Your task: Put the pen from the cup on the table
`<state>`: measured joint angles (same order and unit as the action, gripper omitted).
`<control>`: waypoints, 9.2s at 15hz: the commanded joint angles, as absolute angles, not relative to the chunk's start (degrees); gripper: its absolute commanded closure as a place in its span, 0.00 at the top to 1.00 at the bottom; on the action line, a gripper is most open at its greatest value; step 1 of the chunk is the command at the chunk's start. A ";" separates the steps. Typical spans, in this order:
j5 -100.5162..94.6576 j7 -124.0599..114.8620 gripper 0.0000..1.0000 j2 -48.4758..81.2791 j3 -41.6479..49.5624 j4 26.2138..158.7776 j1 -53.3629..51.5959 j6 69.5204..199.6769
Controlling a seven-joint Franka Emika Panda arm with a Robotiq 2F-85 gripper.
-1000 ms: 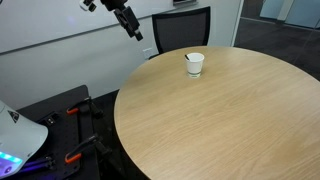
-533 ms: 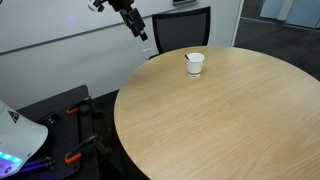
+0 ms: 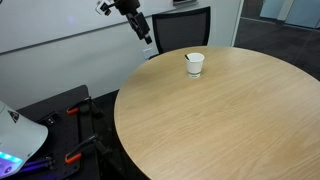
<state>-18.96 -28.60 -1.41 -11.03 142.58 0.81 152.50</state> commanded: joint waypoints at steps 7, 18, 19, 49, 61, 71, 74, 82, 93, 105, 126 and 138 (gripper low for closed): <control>-18.47 -31.46 1.00 15.17 -3.91 126.83 -6.01 151.44; -11.05 -28.95 1.00 26.82 1.24 112.31 -9.08 148.97; -10.37 -28.26 1.00 27.80 1.26 111.54 -8.90 149.36; -1.67 -19.23 0.43 38.26 1.72 101.62 -6.02 149.10; -1.88 -19.53 0.00 37.68 1.98 101.95 -6.27 149.42; -2.49 -20.77 0.03 33.17 2.49 105.05 -7.44 150.06; -3.07 -21.35 0.03 30.34 2.99 106.93 -8.23 149.60; -8.26 -24.01 0.03 18.48 6.28 116.78 -11.30 151.04; -31.20 -46.60 0.03 3.63 10.57 129.15 -7.55 151.34; -43.38 -66.86 0.03 13.26 11.23 129.70 -0.05 152.41; -44.51 -78.92 0.81 26.67 19.06 122.46 -7.52 158.12; -45.17 -77.91 1.00 10.48 15.31 130.87 -7.11 154.19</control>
<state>-46.82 -80.05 17.11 18.45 126.38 -8.76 157.89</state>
